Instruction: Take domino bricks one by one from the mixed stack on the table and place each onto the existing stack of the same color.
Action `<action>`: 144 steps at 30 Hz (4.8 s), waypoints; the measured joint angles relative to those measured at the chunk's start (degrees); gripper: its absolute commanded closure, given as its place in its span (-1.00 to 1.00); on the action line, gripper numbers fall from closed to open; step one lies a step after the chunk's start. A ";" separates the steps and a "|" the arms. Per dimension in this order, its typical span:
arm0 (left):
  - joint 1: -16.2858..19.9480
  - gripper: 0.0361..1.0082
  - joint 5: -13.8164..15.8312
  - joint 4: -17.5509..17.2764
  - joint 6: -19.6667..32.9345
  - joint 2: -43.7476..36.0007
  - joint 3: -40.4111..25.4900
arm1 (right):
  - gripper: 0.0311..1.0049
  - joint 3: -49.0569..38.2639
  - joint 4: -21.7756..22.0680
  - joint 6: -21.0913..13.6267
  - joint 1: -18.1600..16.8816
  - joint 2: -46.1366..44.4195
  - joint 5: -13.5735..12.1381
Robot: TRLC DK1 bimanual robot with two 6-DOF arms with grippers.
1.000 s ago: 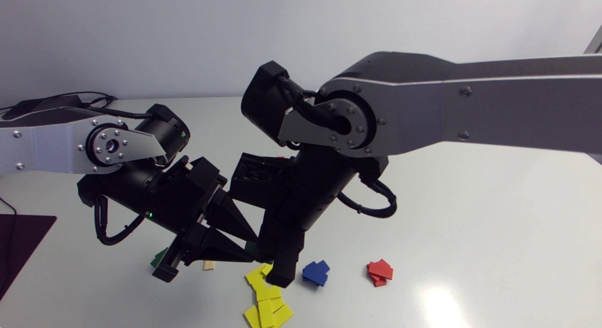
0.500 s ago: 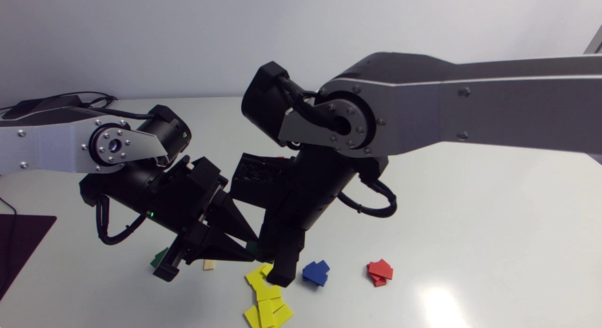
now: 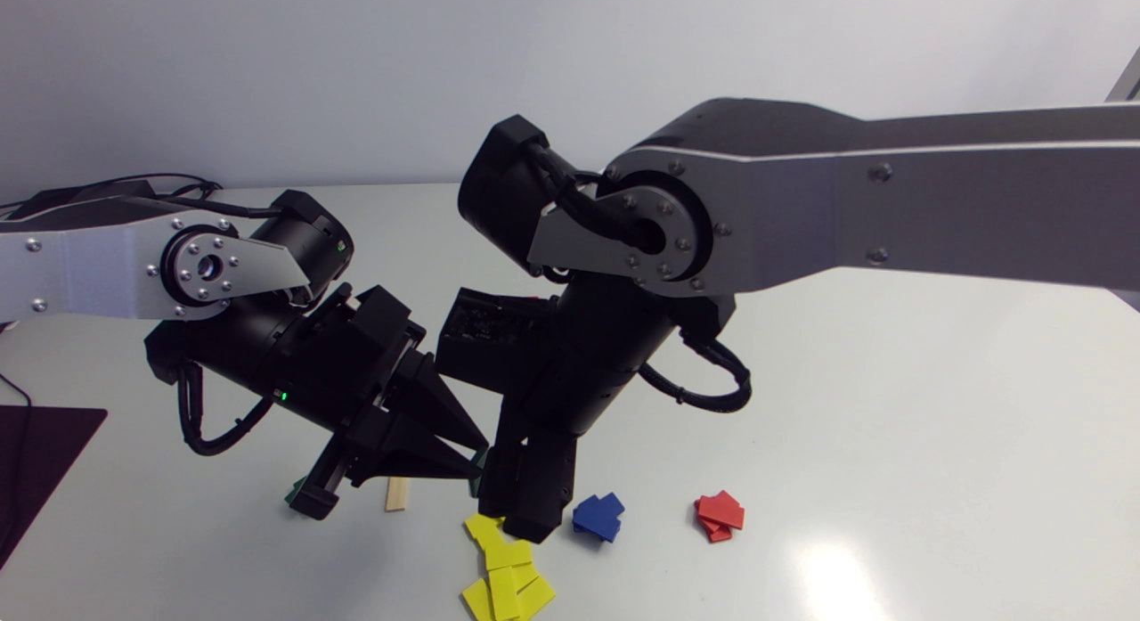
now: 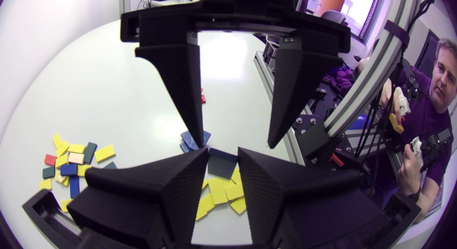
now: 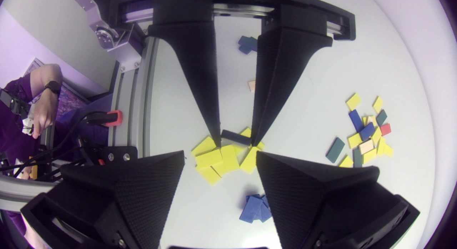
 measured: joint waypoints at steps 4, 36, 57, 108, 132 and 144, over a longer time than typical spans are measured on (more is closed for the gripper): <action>0.94 0.39 0.00 -0.02 0.00 0.00 0.00 | -0.92 -0.31 0.02 0.00 -0.94 -0.35 0.00; -2.12 -0.64 -26.23 19.30 -2.32 -2.56 -17.97 | -0.92 -8.61 2.03 0.02 -2.34 -6.19 0.04; -4.17 0.27 -26.38 20.02 3.21 11.23 -12.55 | -0.92 -12.24 2.67 -0.02 -5.05 -9.88 0.04; 27.54 0.47 -27.10 16.98 -4.81 -7.78 -16.22 | -0.92 -15.50 5.31 -0.24 -7.65 -12.33 -1.29; 31.91 0.44 -29.42 20.46 -7.39 -3.85 -21.42 | -0.92 -18.91 7.13 -0.24 -8.50 -14.67 -1.29; 31.85 -0.69 -30.51 21.00 -7.39 -3.34 -22.01 | -0.92 -18.91 7.08 -0.24 -8.50 -14.67 -1.29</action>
